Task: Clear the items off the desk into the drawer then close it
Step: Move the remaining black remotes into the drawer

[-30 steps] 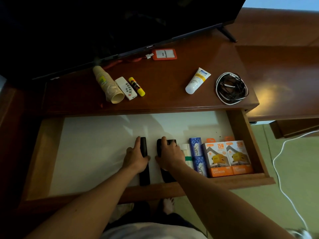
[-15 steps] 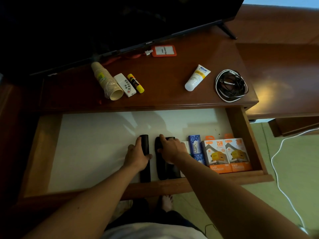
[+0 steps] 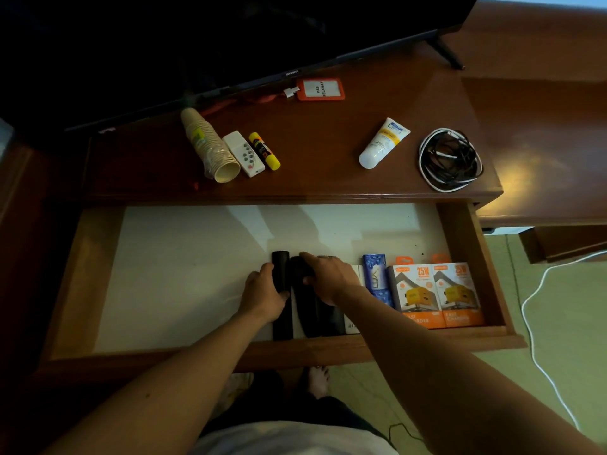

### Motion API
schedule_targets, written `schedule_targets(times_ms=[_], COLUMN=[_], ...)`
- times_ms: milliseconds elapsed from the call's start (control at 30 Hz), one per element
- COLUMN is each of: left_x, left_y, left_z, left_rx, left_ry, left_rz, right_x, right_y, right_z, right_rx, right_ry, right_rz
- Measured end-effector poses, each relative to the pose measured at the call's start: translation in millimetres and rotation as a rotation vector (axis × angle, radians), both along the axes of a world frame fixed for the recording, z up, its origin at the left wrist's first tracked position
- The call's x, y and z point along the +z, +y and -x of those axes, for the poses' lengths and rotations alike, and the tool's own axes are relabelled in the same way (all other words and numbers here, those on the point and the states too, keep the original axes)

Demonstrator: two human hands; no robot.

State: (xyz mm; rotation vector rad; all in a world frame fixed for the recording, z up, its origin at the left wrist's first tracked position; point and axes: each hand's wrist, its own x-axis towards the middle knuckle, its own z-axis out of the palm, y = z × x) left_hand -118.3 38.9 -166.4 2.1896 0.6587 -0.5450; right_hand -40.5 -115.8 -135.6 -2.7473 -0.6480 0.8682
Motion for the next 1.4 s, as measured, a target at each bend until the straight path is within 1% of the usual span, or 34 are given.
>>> schedule_targets(times_ms=[167,367,500,567,667,933,1067,1167,1400], left_x=[2.6,1.2,-0.1,2.8,5.6,13.5,16.9,18.4,26.0], left_y=[-2.9,-4.3,-2.4,-2.6,-2.9,-1.7,-6.7,-11.3,-13.1], left_z=[-1.1,0.2,1.9,-0.6,-2.4,4.5,5.0,5.1,3.6], left_rx=[-0.016,0.011,0.016,-0.009,-0.004,0.028,0.039,0.054,0.008], left_ry=[0.036,0.014,0.014,0.051,0.091,0.009,0.003,-0.008,0.008], left_rz=[0.001,0.004,0.006,-0.001,0.032,0.095,0.087,0.087,0.079], right_x=[1.2,2.0,-0.2,-0.4,1.8,-7.7,-10.8,-12.8,-6.5], right_y=[-5.4,-1.9,-12.8,-17.3,-21.8,-35.2,-34.6,-35.7,-31.8], right_z=[-2.0,-8.4,-15.1,-16.9,-16.8,-9.2,-10.6,-9.0,-9.0], right_rx=[0.017,0.080,0.256,0.295,0.272,0.178,0.171,0.151,0.161], right_ry=[-0.067,-0.088,-0.071,-0.057,-0.074,-0.042,-0.076,-0.064,-0.033], right_rz=[0.028,0.030,0.092,0.099,0.060,-0.038,-0.013,-0.031,-0.003])
